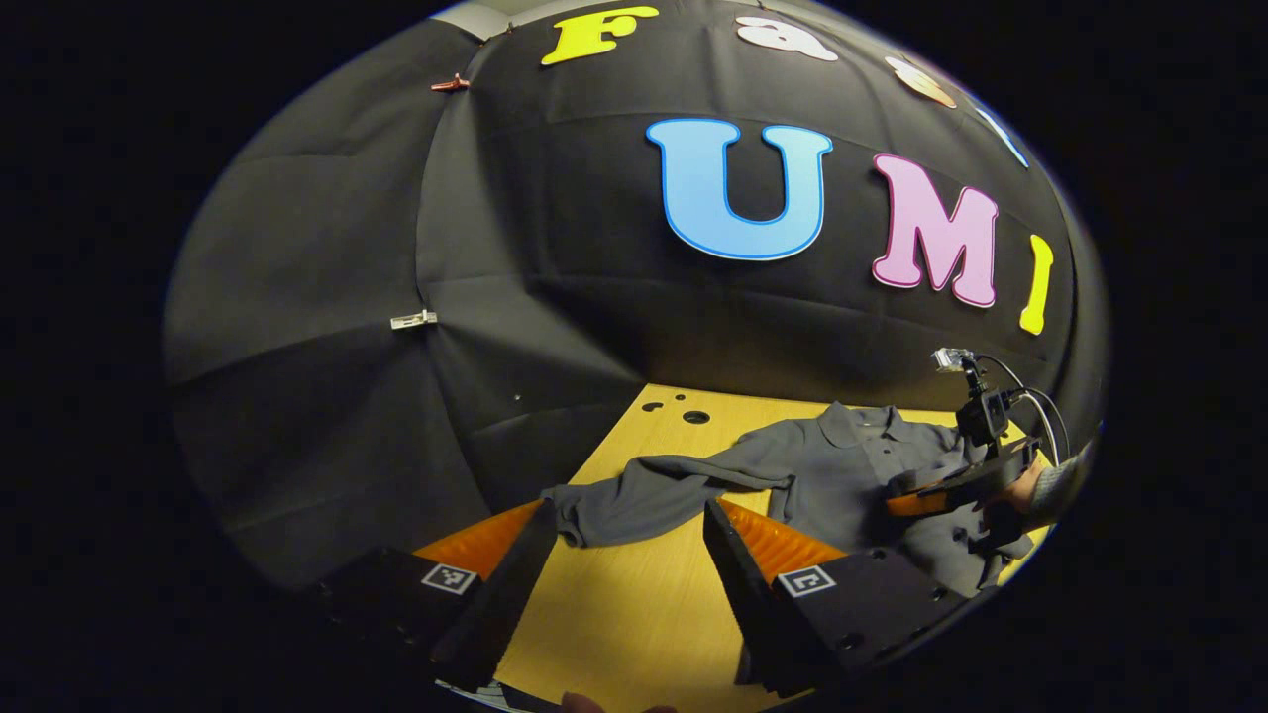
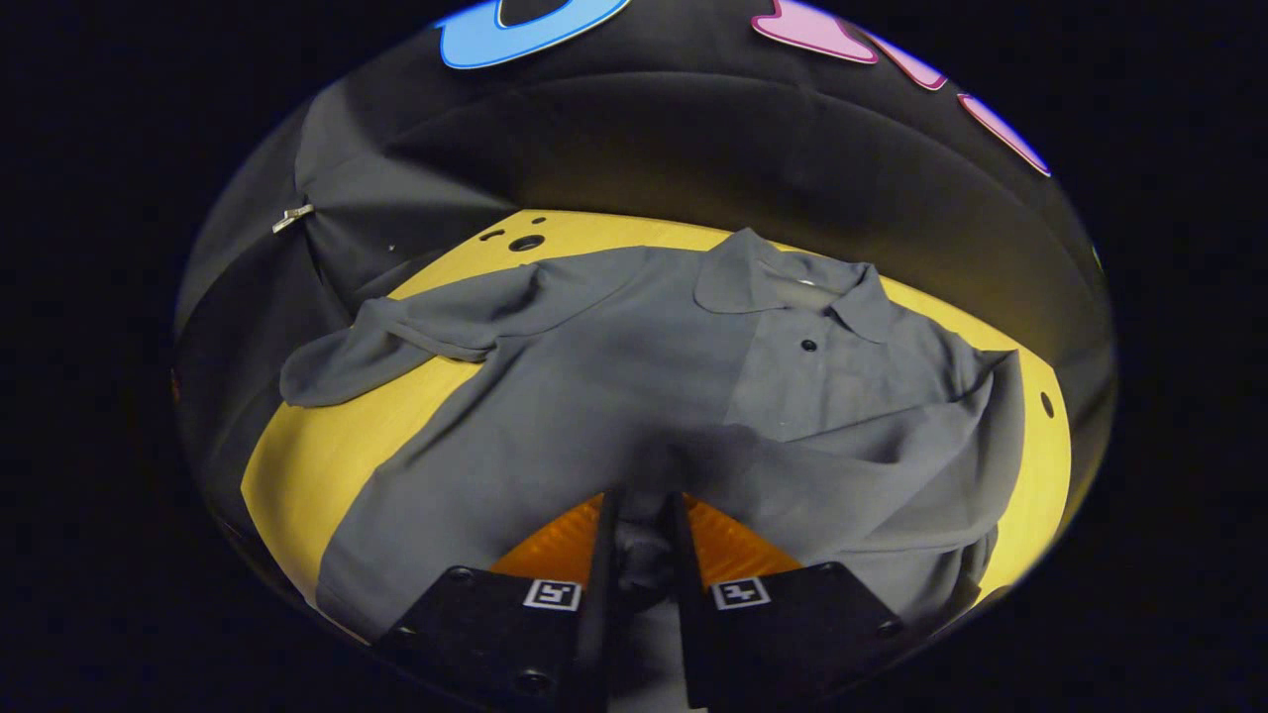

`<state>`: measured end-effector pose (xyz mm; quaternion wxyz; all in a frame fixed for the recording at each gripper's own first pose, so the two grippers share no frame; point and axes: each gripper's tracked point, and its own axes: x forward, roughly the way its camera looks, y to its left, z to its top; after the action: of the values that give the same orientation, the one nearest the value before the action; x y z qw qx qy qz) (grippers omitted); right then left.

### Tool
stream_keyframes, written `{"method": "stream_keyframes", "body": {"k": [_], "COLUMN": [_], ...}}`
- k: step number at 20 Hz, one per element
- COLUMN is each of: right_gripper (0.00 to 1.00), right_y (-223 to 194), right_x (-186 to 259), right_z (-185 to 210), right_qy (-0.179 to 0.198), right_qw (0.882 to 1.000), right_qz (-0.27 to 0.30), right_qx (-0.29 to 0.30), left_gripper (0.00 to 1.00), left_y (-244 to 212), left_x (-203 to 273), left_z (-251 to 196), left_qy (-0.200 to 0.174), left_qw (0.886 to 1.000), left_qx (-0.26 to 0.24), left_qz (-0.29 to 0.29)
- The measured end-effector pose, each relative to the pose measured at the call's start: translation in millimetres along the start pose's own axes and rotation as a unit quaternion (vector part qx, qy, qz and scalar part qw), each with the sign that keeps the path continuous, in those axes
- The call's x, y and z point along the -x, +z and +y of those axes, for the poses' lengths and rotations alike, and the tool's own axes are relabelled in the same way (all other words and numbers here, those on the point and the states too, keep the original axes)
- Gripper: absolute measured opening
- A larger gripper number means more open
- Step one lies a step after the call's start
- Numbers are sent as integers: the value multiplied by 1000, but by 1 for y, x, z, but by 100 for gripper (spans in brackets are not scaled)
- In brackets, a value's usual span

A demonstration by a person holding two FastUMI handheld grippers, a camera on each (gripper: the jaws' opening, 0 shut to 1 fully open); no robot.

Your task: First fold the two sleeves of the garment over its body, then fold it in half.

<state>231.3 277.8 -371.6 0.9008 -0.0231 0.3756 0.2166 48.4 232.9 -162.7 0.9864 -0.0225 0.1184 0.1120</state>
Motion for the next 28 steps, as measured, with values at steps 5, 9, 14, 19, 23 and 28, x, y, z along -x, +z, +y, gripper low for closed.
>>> {"method": "stream_keyframes", "body": {"k": [5,9,14,19,23,28], "right_gripper": [62,64,64,64,64,64], "right_y": [5,5,-14,-36,-59,-79], "right_x": [18,48,87,137,167,200], "right_z": [36,41,27,-8,-43,-78], "right_qy": [68,81,72,43,15,-17], "right_qw": [998,996,997,998,998,996], "right_qz": [-13,-31,-38,-45,-45,-50], "right_qx": [-2,0,-12,-24,-38,-66], "left_gripper": [94,95,94,95,96,96], "left_y": [-6,-21,-53,-82,-109,-136], "left_x": [-26,-63,-119,-159,-173,-179], "left_z": [11,26,34,50,63,65], "left_qy": [5,23,25,53,70,72], "left_qw": [1000,999,998,994,988,982], "left_qx": [0,-11,-16,-17,-17,-10], "left_qz": [8,21,57,97,135,175]}}
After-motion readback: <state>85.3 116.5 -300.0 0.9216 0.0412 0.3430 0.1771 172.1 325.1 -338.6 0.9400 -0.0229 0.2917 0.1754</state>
